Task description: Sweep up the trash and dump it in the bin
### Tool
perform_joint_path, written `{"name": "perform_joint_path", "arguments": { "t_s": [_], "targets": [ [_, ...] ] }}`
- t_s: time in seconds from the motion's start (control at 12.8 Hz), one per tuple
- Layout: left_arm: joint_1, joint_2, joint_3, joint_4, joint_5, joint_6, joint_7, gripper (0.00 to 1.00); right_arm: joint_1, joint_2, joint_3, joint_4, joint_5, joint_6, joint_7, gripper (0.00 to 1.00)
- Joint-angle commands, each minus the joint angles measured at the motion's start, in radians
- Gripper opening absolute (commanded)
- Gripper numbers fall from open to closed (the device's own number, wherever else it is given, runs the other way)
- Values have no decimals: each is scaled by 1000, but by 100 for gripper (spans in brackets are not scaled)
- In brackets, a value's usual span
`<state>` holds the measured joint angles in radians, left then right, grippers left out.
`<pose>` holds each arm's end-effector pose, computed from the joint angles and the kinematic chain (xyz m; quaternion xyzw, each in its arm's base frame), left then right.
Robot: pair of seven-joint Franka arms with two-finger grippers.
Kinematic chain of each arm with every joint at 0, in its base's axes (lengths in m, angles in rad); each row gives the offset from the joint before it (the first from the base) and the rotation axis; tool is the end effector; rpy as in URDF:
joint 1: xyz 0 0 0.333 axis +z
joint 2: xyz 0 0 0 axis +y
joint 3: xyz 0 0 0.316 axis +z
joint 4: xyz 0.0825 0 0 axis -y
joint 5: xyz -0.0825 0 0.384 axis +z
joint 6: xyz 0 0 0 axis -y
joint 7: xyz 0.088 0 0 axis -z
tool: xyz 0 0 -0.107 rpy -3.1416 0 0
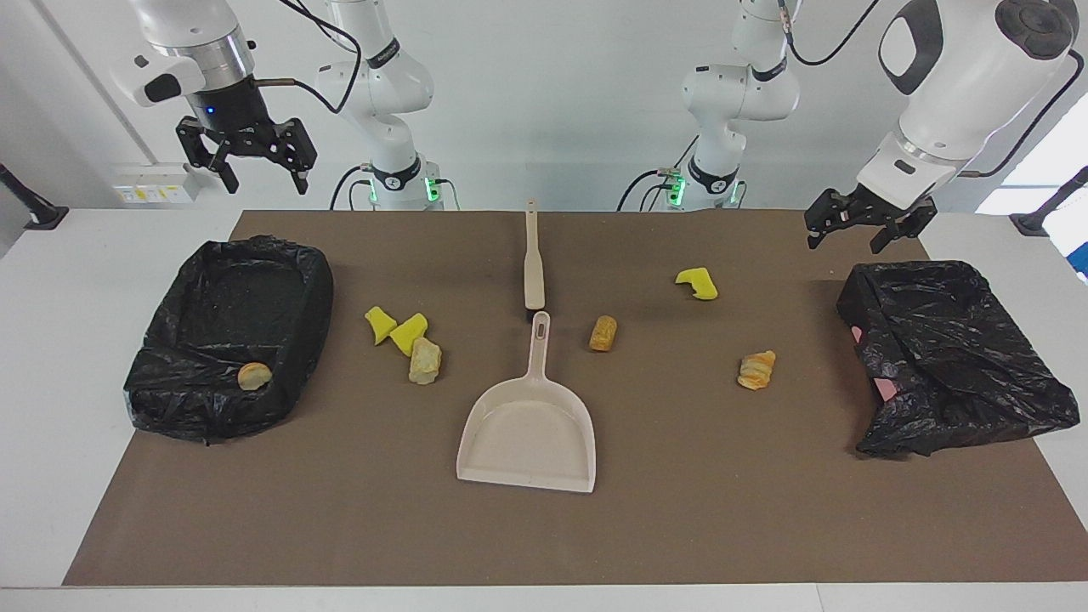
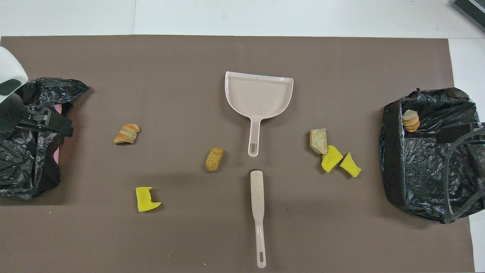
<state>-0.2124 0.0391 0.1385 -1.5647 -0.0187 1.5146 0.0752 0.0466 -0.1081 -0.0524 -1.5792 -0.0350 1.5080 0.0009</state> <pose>0.5575 -0.0449 0.6011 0.9962 -0.0744 -0.0444 0.0067 0.5137 -0.0087 0.6727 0.9997 -0.0047 0.0183 0.0147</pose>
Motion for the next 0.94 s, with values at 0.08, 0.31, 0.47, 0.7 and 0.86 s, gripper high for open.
{"name": "perform_joint_path", "arguments": {
  "t_s": [0.08,0.31,0.47,0.7,0.86],
  "targets": [
    [5,-4,-5,2,11,-17,51,100,-10,-36,2,-42,18,-12,-30,100],
    [8,-8,-4,-8,11,-20,54,100,-11,-36,2,-45,18,-11,-30,100],
    [8,-10,-4,-11,9,-22,51,100,-11,-36,2,-45,18,-11,-29,100],
    [11,-10,-4,-11,9,-10,47,100,-11,-36,2,-45,18,-15,-27,100],
    [11,-12,-4,-18,9,-10,47,100,-11,-36,2,-45,18,-17,-29,100]
  ]
}}
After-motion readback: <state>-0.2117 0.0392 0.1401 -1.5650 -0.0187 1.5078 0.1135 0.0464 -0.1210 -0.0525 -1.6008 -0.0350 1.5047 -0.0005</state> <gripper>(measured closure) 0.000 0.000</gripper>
